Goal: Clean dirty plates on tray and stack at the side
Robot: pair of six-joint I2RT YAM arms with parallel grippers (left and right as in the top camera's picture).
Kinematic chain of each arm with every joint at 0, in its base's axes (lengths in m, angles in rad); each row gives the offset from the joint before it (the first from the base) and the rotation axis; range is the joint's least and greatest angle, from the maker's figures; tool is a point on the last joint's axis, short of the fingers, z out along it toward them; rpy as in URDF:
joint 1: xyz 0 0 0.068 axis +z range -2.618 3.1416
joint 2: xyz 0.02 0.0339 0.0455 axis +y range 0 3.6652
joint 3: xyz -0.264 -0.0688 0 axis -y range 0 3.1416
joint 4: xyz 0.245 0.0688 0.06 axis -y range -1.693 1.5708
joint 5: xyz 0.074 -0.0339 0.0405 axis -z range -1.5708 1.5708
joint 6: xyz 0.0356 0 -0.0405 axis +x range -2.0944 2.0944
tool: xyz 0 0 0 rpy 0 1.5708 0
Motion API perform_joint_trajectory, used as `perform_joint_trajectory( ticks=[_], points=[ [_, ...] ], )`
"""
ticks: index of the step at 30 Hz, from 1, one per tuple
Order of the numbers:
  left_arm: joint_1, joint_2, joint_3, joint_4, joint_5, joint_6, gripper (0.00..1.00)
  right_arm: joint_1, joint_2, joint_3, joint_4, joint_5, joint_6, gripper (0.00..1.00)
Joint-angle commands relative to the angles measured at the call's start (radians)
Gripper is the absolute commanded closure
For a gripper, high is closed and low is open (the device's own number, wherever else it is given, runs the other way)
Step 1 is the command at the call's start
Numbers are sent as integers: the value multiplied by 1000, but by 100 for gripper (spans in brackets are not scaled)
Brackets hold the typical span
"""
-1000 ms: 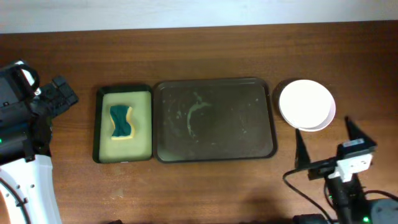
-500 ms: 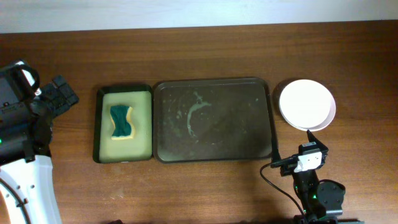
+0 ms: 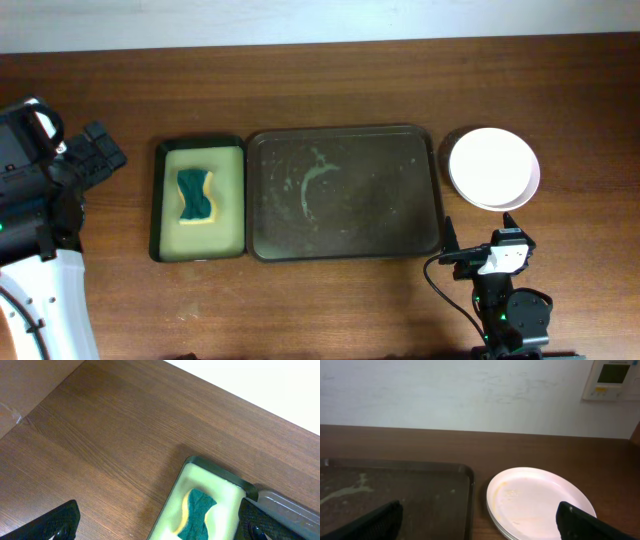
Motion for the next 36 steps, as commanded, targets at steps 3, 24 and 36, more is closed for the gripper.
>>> perform_joint_trajectory(
  ticks=[3,24,36],
  points=[
    [2,-4,6,2,3,13,0,6,-8,-5,-7,5,9,2],
    [-241,-1052,-853,249,8,12,0,6,-8,-5,-7,5,9,2],
    [-313,-1252,-1435,1204,-8,13,1,6,-8,-5,-7,5,9,2]
  ],
)
